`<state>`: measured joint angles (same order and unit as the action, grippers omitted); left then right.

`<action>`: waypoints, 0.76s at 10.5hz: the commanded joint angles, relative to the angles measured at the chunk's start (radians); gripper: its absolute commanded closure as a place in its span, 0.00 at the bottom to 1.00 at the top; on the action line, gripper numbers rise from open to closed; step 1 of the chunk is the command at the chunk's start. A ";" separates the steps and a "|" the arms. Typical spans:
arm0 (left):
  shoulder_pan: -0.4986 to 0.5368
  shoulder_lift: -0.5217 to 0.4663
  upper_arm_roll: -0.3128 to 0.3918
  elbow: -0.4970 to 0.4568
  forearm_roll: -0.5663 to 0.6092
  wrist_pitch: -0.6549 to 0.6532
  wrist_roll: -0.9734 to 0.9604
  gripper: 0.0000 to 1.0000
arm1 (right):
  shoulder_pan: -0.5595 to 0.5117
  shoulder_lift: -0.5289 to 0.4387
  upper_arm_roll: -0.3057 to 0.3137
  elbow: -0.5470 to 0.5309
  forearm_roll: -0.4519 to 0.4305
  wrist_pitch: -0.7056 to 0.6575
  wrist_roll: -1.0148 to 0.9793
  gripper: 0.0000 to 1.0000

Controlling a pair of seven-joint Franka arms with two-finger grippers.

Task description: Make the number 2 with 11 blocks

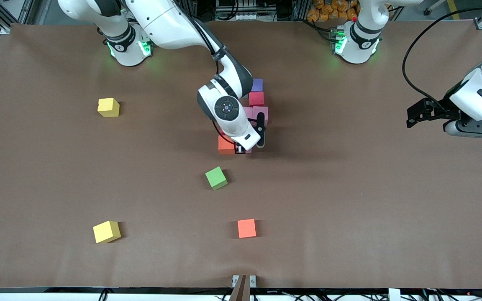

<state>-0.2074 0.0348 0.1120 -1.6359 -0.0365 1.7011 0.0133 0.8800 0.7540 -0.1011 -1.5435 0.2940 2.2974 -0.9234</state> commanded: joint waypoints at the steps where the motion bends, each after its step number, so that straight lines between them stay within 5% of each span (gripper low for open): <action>1: 0.000 -0.012 0.000 -0.001 0.015 -0.014 0.010 0.00 | -0.019 -0.010 0.011 -0.067 0.007 0.005 -0.049 0.75; 8: 0.000 -0.010 0.001 -0.005 0.015 -0.014 0.010 0.00 | -0.023 -0.010 0.011 -0.070 0.007 0.013 -0.068 0.70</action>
<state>-0.2074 0.0349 0.1120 -1.6364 -0.0365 1.6975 0.0133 0.8768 0.7437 -0.1010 -1.5609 0.2963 2.2996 -0.9548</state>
